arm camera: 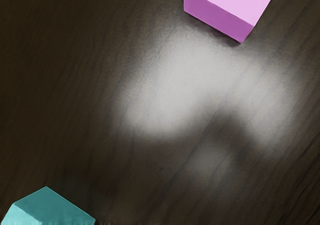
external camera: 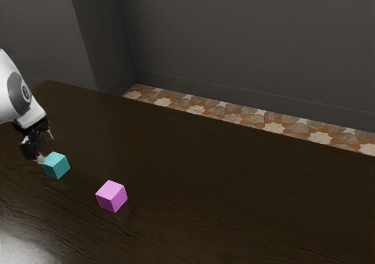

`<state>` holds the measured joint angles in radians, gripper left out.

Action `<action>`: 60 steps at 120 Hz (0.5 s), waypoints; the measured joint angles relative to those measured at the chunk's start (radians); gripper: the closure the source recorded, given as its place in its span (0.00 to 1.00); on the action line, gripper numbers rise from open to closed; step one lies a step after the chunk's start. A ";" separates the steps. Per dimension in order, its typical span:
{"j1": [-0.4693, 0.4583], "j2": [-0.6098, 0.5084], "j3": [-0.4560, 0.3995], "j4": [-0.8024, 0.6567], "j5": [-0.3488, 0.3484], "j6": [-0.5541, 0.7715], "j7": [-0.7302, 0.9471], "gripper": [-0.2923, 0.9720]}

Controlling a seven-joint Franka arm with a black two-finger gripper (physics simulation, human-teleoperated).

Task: Pick up the blue block with one arm, and put the blue block on the pink block with one arm

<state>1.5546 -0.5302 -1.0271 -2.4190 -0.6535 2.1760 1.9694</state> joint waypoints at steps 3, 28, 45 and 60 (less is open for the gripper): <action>0.020 0.010 -0.002 -0.005 -0.021 0.008 0.041 0.23; 0.121 0.127 -0.036 0.063 -0.009 0.010 0.329 0.23; 0.243 0.176 -0.130 0.120 0.059 -0.002 0.480 0.23; 0.340 0.099 -0.237 0.133 0.037 -0.004 0.594 0.23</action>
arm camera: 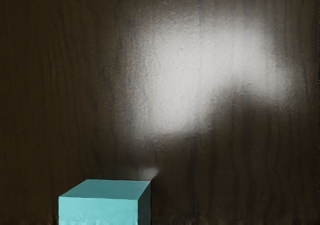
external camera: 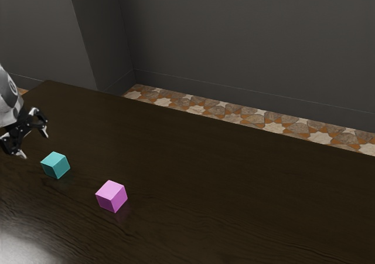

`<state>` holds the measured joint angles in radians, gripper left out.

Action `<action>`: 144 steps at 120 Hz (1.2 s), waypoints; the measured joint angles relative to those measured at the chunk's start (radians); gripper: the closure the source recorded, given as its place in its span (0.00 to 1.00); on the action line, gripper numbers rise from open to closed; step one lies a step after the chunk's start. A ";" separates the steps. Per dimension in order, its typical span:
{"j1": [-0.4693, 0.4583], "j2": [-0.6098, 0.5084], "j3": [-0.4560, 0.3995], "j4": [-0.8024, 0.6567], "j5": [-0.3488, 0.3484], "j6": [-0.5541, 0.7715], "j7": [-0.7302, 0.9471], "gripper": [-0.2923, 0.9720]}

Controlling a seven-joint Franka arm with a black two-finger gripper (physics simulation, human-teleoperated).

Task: Pick up the blue block with one arm, and put the blue block on the pink block with one arm

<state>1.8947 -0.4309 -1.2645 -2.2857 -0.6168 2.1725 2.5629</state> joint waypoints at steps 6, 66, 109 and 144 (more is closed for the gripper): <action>0.042 -0.060 -0.035 0.000 -0.048 -0.003 0.047 0.23; 0.447 -0.426 -0.324 0.140 -0.475 -0.197 0.334 0.23; 0.574 -0.515 -0.410 0.274 -0.501 -0.277 0.319 0.23; 0.628 -0.554 -0.481 0.322 -0.505 -0.290 0.251 0.23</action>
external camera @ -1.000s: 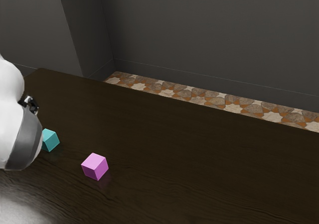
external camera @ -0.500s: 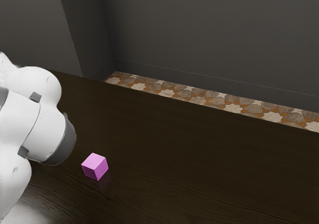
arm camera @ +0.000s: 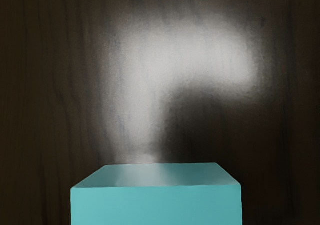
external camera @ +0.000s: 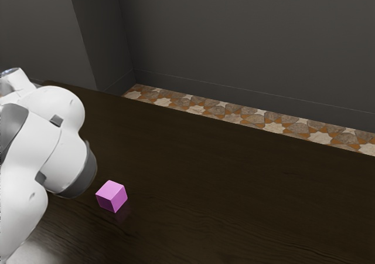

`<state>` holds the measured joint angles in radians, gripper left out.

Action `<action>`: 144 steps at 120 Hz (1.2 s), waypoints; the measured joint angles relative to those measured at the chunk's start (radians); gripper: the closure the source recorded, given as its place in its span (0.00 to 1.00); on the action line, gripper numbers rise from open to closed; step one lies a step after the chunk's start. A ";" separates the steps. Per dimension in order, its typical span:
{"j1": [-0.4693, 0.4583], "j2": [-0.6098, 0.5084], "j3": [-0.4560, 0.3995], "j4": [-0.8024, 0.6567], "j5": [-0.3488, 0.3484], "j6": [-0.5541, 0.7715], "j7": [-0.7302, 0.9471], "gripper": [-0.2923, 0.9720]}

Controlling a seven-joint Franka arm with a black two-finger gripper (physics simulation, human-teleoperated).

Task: Pick up the blue block with one arm, and put the blue block on the pink block with one arm

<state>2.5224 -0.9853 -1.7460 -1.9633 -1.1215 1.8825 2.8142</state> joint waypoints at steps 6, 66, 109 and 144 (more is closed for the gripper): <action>0.003 -0.006 -0.009 0.003 0.000 -0.001 -0.012 0.23; 0.040 -0.059 -0.052 0.019 -0.003 0.011 -0.071 0.23; 0.041 -0.063 -0.078 0.035 -0.001 0.029 -0.052 0.37; 0.023 -0.054 -0.072 0.035 -0.004 0.034 -0.036 0.49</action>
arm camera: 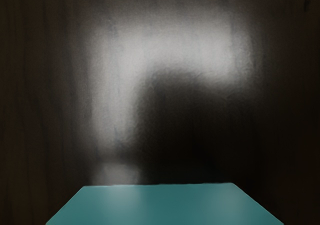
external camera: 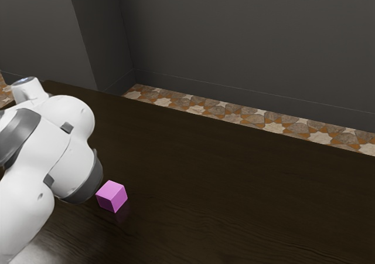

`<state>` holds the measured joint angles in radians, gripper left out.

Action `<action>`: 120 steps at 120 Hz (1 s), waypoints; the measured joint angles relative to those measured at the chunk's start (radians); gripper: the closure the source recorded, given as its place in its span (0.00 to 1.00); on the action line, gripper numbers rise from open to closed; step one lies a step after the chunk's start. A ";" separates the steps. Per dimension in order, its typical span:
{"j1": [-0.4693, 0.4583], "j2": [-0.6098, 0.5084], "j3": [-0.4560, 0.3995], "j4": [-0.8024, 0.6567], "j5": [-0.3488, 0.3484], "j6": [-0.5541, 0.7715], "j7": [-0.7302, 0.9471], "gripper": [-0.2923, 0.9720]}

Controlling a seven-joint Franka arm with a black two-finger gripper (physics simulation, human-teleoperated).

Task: Pick up the blue block with one arm, and put the blue block on the pink block with one arm

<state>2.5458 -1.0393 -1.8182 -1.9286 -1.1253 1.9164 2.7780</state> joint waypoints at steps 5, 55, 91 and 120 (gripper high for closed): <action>-0.012 0.012 0.004 0.000 0.001 0.000 0.002 0.49; -0.492 0.176 0.246 -0.085 0.100 -0.043 -0.175 0.49; -0.748 0.292 0.359 -0.263 0.228 -0.058 -0.429 0.49; -0.847 0.288 0.354 -0.337 0.253 -0.054 -0.605 0.49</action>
<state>1.6990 -0.7515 -1.4638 -2.2656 -0.8719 1.8619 2.1734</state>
